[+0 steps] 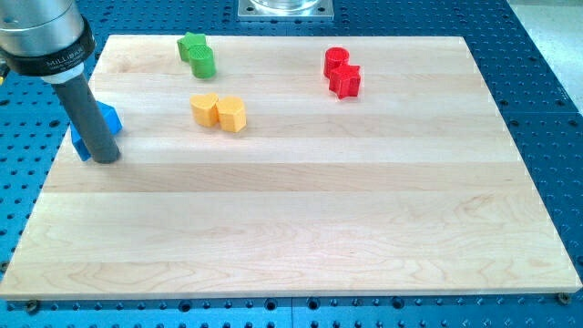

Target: Move the blue blocks towards the bottom left

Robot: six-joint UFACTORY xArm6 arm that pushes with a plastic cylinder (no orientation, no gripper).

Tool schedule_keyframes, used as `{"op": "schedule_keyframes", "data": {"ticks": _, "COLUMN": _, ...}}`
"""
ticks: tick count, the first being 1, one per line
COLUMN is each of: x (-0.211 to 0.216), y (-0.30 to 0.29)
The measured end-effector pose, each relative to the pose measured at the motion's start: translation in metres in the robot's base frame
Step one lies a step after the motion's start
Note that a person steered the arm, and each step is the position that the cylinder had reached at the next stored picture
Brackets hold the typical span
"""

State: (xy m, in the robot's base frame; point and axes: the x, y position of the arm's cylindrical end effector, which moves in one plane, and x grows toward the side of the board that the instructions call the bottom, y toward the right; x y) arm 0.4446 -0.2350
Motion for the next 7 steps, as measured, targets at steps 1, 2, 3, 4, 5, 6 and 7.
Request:
{"op": "schedule_keyframes", "data": {"ticks": 1, "x": 0.0, "y": 0.0}}
{"op": "schedule_keyframes", "data": {"ticks": 2, "x": 0.0, "y": 0.006}}
{"op": "schedule_keyframes", "data": {"ticks": 3, "x": 0.0, "y": 0.001}}
{"op": "schedule_keyframes", "data": {"ticks": 4, "x": 0.035, "y": 0.02}}
{"op": "schedule_keyframes", "data": {"ticks": 5, "x": 0.06, "y": 0.047}}
{"op": "schedule_keyframes", "data": {"ticks": 6, "x": 0.012, "y": 0.053}}
{"op": "schedule_keyframes", "data": {"ticks": 7, "x": -0.067, "y": 0.045}}
